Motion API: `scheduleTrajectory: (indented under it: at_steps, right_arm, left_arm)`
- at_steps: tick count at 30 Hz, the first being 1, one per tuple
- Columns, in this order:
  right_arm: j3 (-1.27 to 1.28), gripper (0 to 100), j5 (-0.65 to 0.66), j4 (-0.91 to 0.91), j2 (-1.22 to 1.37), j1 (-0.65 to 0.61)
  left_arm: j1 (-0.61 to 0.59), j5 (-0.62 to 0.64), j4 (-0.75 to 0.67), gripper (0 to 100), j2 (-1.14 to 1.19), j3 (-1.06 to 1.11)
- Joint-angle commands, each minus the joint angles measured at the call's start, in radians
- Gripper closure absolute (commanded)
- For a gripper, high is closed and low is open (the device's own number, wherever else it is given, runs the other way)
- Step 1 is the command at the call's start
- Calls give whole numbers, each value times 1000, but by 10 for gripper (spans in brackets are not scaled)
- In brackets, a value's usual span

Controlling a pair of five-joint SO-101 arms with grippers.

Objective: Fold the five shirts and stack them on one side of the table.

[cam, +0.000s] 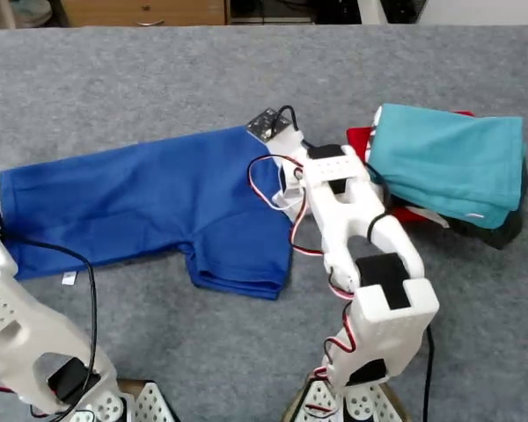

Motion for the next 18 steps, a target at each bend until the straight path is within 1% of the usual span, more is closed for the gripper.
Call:
scheduleTrajectory:
  at_steps: [1,3,6,8,11,13,15,18]
  right_arm:
    - [-68,997,8,77,-16,10]
    - [-101,997,6,127,-19,5]
    - [-142,997,2,176,-74,-12]
    - [-150,997,-9,204,-139,-36]
    - [-145,997,-63,212,-226,-87]
    - [-130,997,-64,193,-243,-119]
    - [-110,997,-64,146,-231,-133]
    - [-70,997,-63,86,-182,-120]
  left_arm:
    - [-3,-6,-2,981,-21,-43]
    - [11,-5,11,981,-27,-48]
    - [44,-2,81,981,-59,-83]
    - [63,20,83,981,-71,-83]
    - [100,46,95,981,-79,-77]
    - [144,38,114,981,-82,-29]
    - [166,37,87,981,-82,18]
    - [147,43,-11,981,-71,86]
